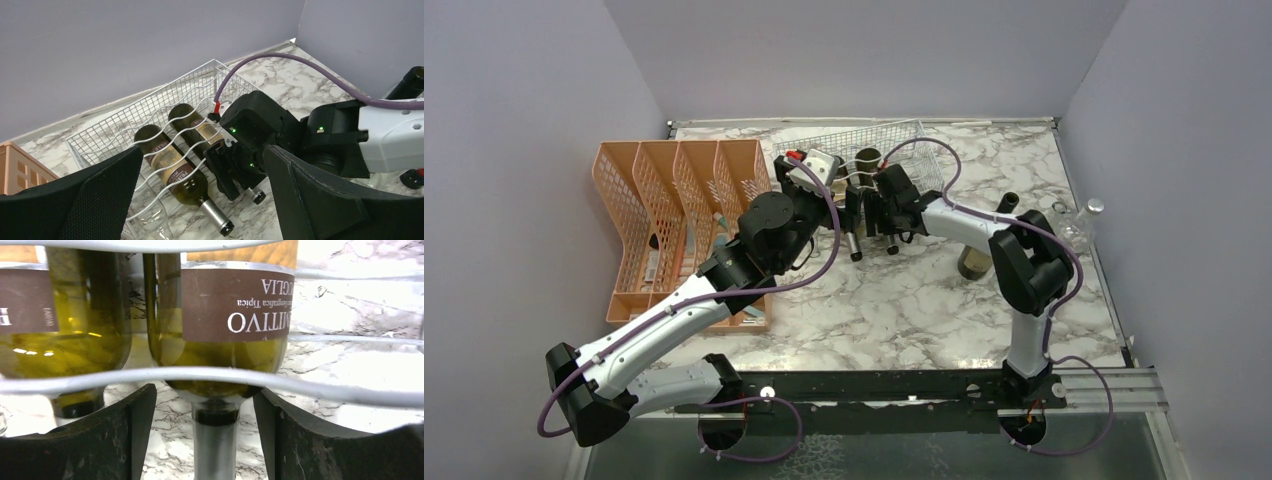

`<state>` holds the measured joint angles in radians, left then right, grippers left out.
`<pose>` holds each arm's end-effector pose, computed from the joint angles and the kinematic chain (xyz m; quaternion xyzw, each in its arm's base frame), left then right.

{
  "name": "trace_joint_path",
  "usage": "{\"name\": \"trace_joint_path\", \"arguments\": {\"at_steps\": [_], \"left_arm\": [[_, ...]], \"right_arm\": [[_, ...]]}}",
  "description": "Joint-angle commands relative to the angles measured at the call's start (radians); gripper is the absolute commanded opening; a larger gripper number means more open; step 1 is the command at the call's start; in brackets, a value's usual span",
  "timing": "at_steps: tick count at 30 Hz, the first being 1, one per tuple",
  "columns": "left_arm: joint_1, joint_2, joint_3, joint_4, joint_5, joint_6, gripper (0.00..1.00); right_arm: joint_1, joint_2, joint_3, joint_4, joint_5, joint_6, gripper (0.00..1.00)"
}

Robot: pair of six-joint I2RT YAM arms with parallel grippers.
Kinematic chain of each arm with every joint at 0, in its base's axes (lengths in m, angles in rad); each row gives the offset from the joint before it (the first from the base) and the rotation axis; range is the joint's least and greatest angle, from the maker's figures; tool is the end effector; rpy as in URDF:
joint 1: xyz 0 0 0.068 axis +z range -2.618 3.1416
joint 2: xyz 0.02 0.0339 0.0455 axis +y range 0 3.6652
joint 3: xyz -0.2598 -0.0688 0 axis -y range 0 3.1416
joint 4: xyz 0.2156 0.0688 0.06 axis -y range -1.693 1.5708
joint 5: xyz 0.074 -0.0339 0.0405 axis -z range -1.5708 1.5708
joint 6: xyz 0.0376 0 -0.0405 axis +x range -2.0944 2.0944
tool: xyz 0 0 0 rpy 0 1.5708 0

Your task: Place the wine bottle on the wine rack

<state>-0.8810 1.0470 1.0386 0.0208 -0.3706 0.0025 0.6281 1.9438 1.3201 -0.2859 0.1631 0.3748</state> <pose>0.1474 -0.1573 0.3980 0.1768 0.6804 -0.1802 0.6880 0.3215 0.2260 0.1905 -0.0928 0.9385 0.0880 0.3207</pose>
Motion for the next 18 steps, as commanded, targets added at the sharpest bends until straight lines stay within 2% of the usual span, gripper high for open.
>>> {"name": "trace_joint_path", "arguments": {"at_steps": [1,11,15,18], "left_arm": [[0.002,-0.030,0.034,0.008,0.016,-0.003,0.99],[0.001,-0.077,0.031,0.016,0.033,-0.003,0.99],[0.001,-0.086,0.002,0.053,0.047,-0.015,0.99],[0.001,-0.073,-0.001,0.074,0.070,-0.009,0.99]], "right_arm": [[-0.004,-0.125,-0.009,-0.011,0.037,-0.024,0.74],[-0.004,-0.459,-0.101,-0.051,0.009,-0.113,0.75],[-0.004,-0.629,-0.125,-0.052,0.086,-0.143,0.75],[-0.004,-0.735,-0.131,-0.061,0.203,-0.158,0.74]]}}
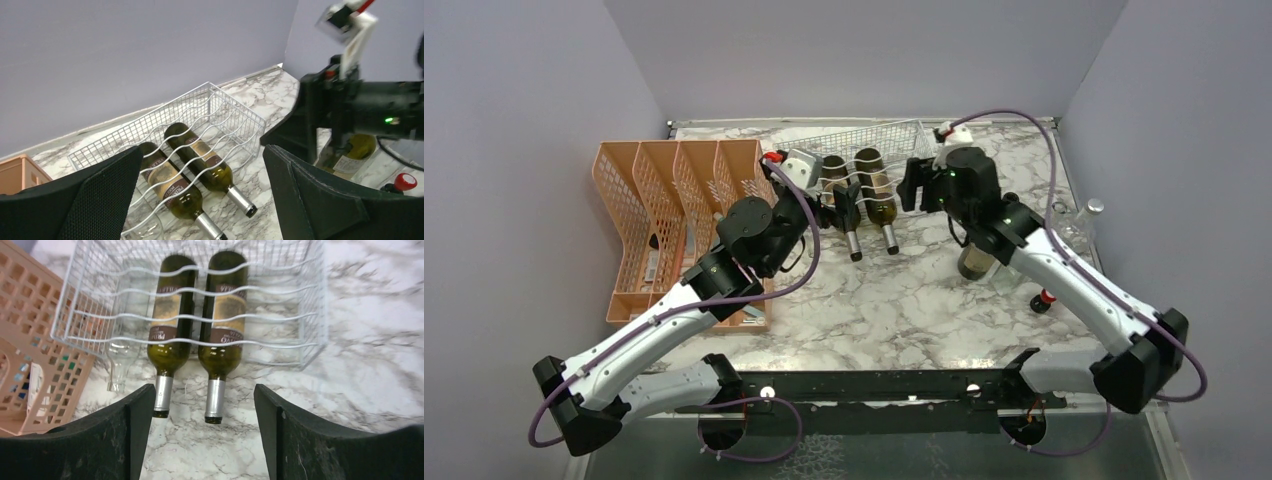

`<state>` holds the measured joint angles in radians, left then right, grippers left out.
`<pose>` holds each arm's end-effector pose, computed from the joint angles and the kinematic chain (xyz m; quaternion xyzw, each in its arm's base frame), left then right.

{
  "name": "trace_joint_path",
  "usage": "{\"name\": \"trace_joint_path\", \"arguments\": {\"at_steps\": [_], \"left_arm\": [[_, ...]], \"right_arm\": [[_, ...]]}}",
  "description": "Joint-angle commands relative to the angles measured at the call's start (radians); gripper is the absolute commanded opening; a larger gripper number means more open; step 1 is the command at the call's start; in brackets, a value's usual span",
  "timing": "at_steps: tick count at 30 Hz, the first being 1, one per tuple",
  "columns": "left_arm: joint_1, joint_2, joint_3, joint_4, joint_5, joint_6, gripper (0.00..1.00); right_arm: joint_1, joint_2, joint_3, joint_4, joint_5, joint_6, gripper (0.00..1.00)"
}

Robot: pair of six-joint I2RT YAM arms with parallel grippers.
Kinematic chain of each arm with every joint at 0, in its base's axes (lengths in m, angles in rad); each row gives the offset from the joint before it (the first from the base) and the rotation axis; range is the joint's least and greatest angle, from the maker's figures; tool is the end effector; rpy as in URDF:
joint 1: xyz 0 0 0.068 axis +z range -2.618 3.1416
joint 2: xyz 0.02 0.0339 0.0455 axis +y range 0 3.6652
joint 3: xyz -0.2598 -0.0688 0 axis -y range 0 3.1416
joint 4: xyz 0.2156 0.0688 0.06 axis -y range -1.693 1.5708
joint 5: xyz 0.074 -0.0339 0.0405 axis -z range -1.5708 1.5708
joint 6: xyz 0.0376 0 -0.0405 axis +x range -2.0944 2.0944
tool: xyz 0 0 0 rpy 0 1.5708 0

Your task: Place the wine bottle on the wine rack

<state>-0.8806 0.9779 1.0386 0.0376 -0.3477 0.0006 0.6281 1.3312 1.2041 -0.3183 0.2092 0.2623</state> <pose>0.1342 -0.1424 0.4127 0.1661 0.6529 -0.2058 0.7098 0.2310 0.1581 0.3503 -0.0982 0.8373 0.1488 0.5169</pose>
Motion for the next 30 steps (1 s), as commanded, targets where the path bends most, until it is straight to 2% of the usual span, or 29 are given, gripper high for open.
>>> {"name": "trace_joint_path", "arguments": {"at_steps": [1,6,13,19,23,30], "left_arm": [[0.002,0.001,0.000,0.059,0.047,-0.010,0.99],[0.001,0.016,-0.017,0.075,0.069,-0.026,0.99],[0.002,0.035,-0.019,0.085,0.100,-0.056,0.99],[0.001,0.047,-0.020,0.080,0.113,-0.069,0.99],[0.001,0.054,-0.020,0.082,0.117,-0.074,0.99],[0.001,0.068,-0.020,0.076,0.127,-0.085,0.99]], "right_arm": [[-0.004,-0.148,-0.012,-0.037,0.204,-0.052,0.74],[-0.004,-0.215,0.014,-0.098,0.516,-0.084,0.74],[-0.018,-0.230,0.036,-0.130,0.644,-0.122,0.74],[-0.140,-0.227,0.029,-0.210,0.573,-0.059,0.74],[-0.157,-0.243,-0.004,-0.235,0.528,-0.023,0.72],[-0.161,-0.279,-0.092,-0.248,0.487,0.028,0.57]]}}
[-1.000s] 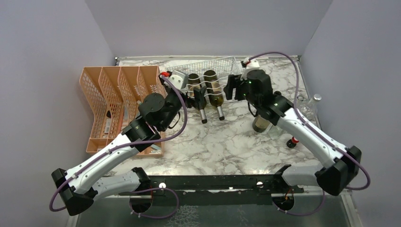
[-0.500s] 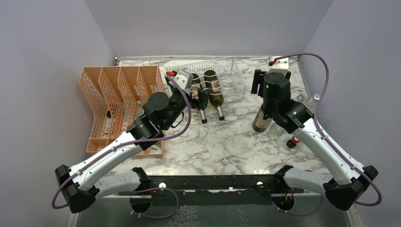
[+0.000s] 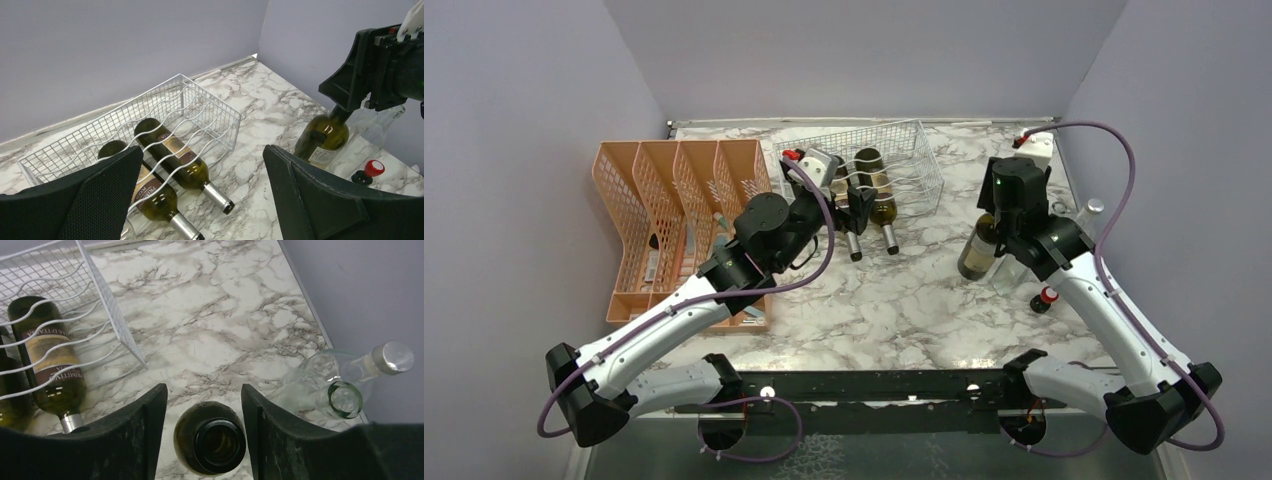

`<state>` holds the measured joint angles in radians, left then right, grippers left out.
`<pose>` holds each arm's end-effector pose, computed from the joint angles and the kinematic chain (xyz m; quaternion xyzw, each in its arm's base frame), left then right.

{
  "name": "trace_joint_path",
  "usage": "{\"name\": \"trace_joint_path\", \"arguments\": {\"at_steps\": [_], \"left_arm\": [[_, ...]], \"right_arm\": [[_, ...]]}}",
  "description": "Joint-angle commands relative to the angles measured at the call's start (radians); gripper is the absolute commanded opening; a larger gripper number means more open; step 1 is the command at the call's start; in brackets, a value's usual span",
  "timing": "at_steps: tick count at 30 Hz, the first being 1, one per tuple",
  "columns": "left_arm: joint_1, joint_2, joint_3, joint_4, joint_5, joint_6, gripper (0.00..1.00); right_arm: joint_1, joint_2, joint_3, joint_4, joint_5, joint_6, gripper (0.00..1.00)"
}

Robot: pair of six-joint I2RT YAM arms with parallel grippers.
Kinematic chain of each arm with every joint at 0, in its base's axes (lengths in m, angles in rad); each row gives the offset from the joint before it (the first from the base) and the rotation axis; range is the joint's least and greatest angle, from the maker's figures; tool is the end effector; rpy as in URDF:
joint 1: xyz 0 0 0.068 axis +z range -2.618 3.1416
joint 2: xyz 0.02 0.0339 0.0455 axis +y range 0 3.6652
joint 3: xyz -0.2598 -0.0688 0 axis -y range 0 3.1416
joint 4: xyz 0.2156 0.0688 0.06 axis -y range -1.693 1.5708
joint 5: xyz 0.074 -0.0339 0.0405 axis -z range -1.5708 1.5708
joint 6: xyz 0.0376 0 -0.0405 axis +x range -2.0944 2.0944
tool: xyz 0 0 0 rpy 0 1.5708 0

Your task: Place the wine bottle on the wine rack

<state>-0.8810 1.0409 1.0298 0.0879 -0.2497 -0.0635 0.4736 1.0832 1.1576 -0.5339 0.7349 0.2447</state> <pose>0.1440 -0.1600 0.4037 0.1841 0.6549 -0.2558 0.6868 0.1896 0.0689 0.3737 0.0977 0.8093 -0.1127 0.5681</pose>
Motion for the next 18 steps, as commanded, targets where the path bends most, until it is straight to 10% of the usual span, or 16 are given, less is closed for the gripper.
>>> {"name": "trace_joint_path", "arguments": {"at_steps": [1,18], "left_arm": [[0.001,0.007,-0.011,0.027,0.029,-0.023,0.99],[0.001,0.163,-0.074,0.076,0.253,0.004,0.99]], "right_arm": [[-0.006,-0.034,-0.055,-0.032,-0.042,0.045,0.53],[-0.006,-0.082,0.019,-0.041,-0.354,-0.062,0.01]]}}
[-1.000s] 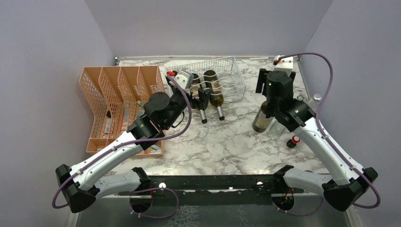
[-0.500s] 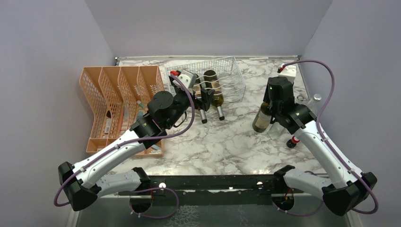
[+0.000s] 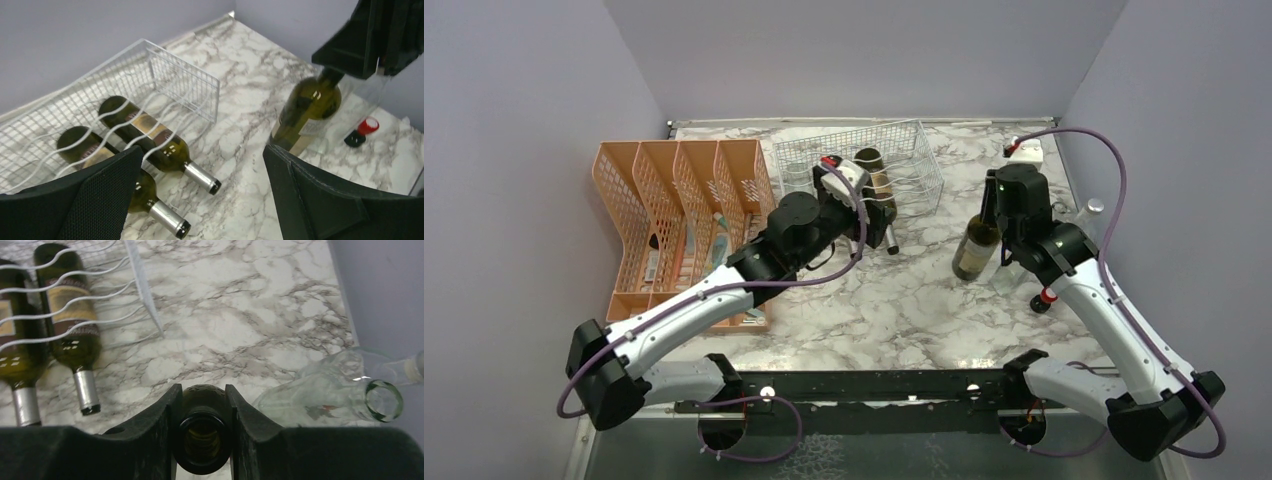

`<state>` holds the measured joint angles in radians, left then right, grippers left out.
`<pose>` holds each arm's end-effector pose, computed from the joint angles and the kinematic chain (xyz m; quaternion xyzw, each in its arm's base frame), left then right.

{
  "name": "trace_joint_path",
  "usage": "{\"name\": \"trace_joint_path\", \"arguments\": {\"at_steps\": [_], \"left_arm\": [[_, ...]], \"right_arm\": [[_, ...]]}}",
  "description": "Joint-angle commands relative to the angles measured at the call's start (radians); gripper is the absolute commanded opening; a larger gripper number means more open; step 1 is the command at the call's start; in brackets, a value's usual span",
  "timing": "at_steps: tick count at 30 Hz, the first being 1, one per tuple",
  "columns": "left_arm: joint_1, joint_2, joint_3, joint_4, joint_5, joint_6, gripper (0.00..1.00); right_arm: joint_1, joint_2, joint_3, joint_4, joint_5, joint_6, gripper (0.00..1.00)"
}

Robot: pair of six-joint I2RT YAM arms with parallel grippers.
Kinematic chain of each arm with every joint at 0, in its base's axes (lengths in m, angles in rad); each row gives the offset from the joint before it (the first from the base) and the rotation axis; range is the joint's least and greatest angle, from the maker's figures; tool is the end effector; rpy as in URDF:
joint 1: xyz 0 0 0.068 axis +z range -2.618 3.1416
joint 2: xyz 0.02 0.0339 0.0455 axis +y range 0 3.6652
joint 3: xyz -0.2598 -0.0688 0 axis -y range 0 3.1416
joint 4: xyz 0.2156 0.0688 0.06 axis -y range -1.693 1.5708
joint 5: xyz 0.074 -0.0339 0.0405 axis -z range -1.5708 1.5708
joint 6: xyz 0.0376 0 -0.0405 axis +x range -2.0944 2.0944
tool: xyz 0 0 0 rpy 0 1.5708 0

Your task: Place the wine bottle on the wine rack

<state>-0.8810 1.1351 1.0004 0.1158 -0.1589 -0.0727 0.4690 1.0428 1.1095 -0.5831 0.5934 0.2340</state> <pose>0.1593 -0.1838 0.3774 0.2287 0.6760 -0.2701 0.6463 0.1805 0.0679 0.3602 0.0492 0.8380 -0.0716 0.5387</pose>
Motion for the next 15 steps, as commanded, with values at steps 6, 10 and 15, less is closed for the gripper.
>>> {"name": "trace_joint_path", "arguments": {"at_steps": [6,10,15], "left_arm": [[-0.005,0.203,-0.098,0.217,0.375,-0.019,0.99],[-0.027,0.293,-0.101,0.275,0.407,-0.041,0.97],[-0.041,0.355,-0.121,0.351,0.377,-0.083,0.98]], "right_arm": [[-0.001,-0.072,0.095,-0.001,-0.437,-0.069,0.01],[-0.001,-0.079,0.110,-0.015,-0.513,-0.071,0.01],[-0.001,-0.081,0.137,-0.034,-0.580,-0.055,0.01]]}}
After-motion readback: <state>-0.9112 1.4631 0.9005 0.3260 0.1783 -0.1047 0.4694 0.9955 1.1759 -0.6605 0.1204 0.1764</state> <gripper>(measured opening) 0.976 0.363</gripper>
